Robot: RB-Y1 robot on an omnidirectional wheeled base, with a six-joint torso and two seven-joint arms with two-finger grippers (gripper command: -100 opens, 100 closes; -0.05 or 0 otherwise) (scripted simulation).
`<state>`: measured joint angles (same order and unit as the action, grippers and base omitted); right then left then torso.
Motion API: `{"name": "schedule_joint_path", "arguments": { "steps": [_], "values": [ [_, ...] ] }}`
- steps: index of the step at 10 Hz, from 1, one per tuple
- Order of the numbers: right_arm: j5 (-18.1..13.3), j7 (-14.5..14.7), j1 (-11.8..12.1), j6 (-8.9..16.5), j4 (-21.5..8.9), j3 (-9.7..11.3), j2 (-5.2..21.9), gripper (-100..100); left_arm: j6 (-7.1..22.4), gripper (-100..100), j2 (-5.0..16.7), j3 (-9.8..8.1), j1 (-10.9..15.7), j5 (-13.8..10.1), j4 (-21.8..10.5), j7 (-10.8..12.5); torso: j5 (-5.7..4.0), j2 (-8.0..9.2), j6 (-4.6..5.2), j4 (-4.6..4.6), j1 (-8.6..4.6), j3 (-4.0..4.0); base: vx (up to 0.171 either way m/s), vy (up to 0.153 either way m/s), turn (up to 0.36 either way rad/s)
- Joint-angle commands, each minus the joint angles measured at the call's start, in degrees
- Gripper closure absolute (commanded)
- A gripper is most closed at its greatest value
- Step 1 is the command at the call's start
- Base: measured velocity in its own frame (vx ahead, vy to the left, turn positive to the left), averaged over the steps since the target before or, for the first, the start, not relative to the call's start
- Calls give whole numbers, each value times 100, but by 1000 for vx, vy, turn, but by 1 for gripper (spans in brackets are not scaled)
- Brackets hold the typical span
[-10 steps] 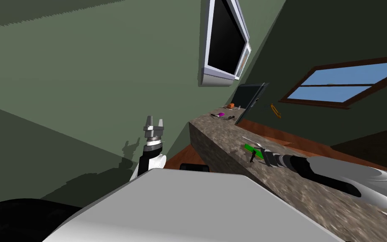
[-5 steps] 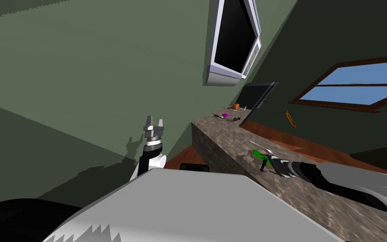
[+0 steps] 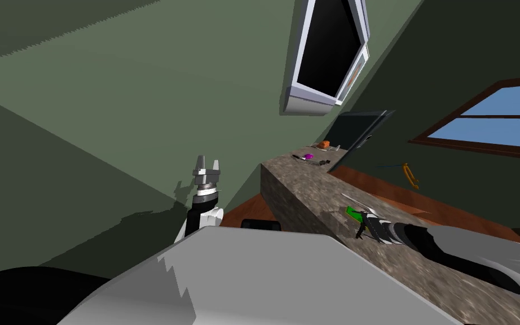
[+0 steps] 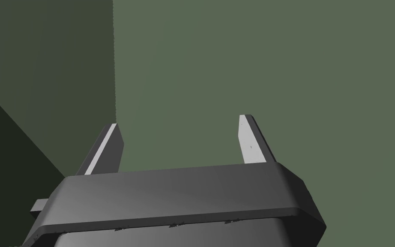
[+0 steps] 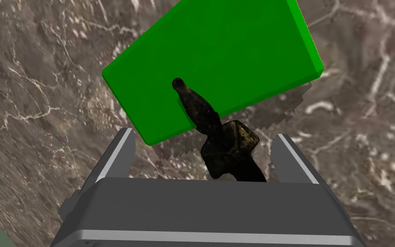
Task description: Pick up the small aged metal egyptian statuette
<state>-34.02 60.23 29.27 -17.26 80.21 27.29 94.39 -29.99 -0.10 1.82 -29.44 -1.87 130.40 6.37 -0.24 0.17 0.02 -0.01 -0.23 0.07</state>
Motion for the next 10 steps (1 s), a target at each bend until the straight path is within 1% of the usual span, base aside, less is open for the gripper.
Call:
{"name": "schedule_joint_path", "arguments": {
  "steps": [1, 2, 6, 7, 8, 10],
  "values": [
    [0, 0, 0, 0, 0, 0, 0, -100, 0, 0, 0, 0, 0, 0, 0, 0, 0, 0, 0, 0, 0, 0, -19, -11, 46],
    [7, 11, 12, 17, -5, -5, -8, 100, 0, 0, 0, -1, -1, 0, 0, 0, -4, -10, 3, -2, -9, -5, -5, 0, -17],
    [5, 10, 17, 9, -3, 3, -9, 100, 0, 0, 0, -1, -1, 0, 0, 0, -4, -27, -3, -3, -10, -14, -1, 0, -1],
    [6, 10, 17, 10, -3, 2, -9, 0, 0, 0, 0, -1, -1, 0, 0, 0, -4, -27, -3, -4, -11, -15, 0, 0, 0],
    [-17, 24, -48, -63, 53, -9, 94, 100, 0, 0, 0, -1, -1, 0, 0, 0, -5, -27, -3, -4, -11, -15, 26, 17, -229],
    [8, 78, -39, -166, 187, -97, 294, 100, 0, 0, 0, -1, -3, 0, 0, 0, 0, -35, 7, -5, 2, -19, 56, 32, -242]
  ]
}}
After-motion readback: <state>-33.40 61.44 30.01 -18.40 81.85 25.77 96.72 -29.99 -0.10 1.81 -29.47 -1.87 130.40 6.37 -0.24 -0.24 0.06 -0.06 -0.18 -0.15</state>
